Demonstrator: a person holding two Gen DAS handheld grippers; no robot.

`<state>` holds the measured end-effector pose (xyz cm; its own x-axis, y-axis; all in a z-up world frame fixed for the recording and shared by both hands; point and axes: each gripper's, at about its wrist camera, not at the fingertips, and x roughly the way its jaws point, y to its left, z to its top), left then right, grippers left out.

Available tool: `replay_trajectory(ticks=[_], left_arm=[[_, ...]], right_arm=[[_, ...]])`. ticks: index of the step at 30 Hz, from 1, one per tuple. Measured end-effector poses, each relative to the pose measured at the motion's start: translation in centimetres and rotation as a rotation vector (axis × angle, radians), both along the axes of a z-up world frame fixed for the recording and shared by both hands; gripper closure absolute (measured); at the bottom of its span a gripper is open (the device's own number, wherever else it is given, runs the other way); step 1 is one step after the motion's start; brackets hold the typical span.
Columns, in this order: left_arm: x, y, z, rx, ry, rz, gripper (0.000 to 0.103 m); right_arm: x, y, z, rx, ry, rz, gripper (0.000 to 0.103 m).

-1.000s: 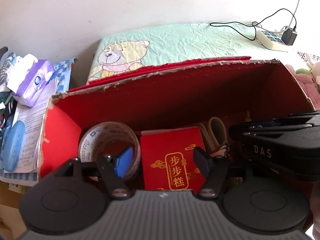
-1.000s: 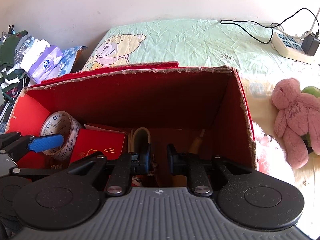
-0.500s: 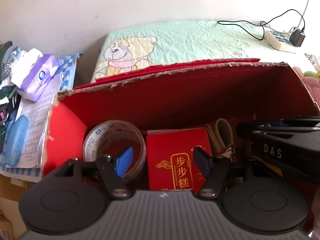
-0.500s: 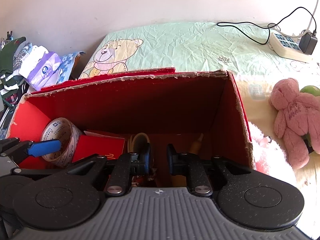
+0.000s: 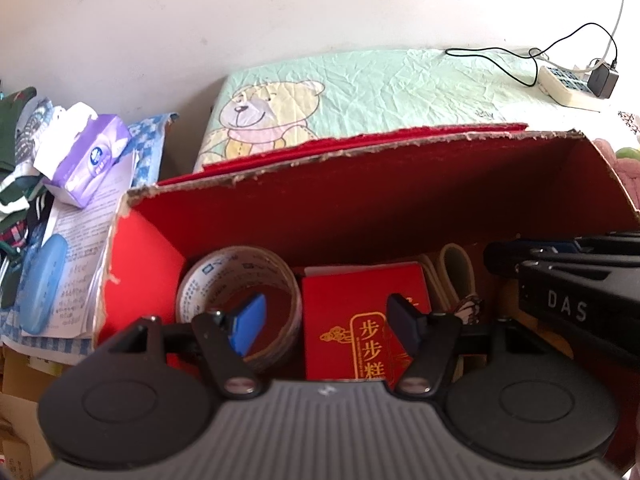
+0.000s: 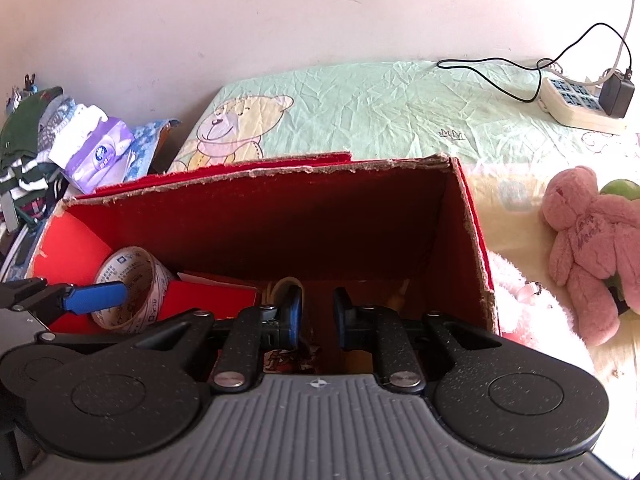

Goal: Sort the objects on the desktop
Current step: 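Open the right tool to release the gourd inside the box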

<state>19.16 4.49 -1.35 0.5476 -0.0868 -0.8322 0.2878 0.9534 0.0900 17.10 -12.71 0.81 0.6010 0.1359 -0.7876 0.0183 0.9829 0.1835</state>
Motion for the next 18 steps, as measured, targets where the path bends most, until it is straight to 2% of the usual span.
replay_trajectory(ticks=[4, 8, 13, 18], left_arm=[[-0.38, -0.08, 0.18, 0.013, -0.037, 0.008, 0.033], [0.01, 0.17, -0.01, -0.002, 0.004, 0.011, 0.033], [0.04, -0.02, -0.01, 0.024, -0.008, 0.038, 0.033], [0.32, 0.2, -0.09, 0.012, 0.013, 0.049, 0.028]], right_arm=[[0.16, 0.04, -0.04, -0.007, 0.009, -0.004, 0.085], [0.22, 0.24, -0.03, -0.023, 0.02, 0.002, 0.085], [0.17, 0.26, -0.06, -0.028, 0.022, -0.004, 0.086], [-0.07, 0.14, 0.12, -0.027, -0.005, -0.026, 0.087]])
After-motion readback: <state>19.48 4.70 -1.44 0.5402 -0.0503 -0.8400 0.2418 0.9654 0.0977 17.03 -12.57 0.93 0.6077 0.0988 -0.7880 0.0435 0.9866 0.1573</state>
